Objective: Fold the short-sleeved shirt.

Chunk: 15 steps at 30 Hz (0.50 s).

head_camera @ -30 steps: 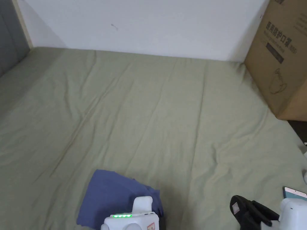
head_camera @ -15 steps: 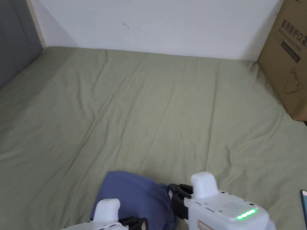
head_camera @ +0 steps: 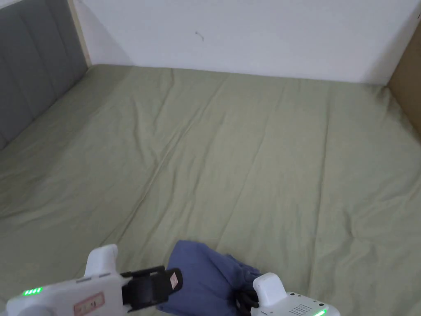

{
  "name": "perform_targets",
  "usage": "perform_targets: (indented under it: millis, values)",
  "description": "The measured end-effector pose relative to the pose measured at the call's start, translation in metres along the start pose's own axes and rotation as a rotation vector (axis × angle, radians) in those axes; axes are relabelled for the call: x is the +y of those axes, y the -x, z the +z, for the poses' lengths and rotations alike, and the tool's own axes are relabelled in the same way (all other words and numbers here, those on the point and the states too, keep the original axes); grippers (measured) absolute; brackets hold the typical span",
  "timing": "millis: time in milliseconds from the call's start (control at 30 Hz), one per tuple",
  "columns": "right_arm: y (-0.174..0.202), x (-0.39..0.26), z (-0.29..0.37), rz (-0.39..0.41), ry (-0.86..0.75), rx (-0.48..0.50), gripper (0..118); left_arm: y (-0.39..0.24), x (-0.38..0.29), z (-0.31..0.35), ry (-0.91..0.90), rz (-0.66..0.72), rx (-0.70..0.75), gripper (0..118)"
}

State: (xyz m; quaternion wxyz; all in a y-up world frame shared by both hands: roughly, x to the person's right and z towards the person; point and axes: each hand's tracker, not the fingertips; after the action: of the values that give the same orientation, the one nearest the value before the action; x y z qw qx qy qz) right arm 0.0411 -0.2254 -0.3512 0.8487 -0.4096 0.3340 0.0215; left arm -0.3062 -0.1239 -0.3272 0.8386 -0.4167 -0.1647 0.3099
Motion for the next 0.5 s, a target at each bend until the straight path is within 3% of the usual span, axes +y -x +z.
perform_targets:
  millis: [133, 300, 367, 400, 467, 500]
  values:
    - [-0.002, -0.001, 0.0, -0.006, -0.007, 0.012, 0, 0.04, 0.034, -0.054, 0.096, 0.067, 0.016, 83]
    - [-0.004, 0.0, 0.0, -0.009, -0.003, 0.021, 0, 0.063, 0.024, -0.118, 0.34, 0.096, 0.043, 84]
    - [-0.005, -0.001, 0.0, -0.012, -0.006, 0.023, 0, 0.069, 0.026, -0.114, 0.283, 0.177, -0.007, 85]
    - [-0.005, -0.001, 0.0, -0.016, -0.008, 0.022, 0, 0.074, 0.029, -0.111, 0.283, 0.226, -0.073, 75]
    - [-0.005, -0.003, 0.0, -0.02, -0.012, 0.022, 0, 0.083, 0.027, -0.113, 0.326, 0.365, -0.233, 20]
    - [-0.005, -0.003, 0.0, -0.021, -0.012, 0.021, 0, 0.087, 0.023, -0.118, 0.351, 0.392, -0.227, 19]
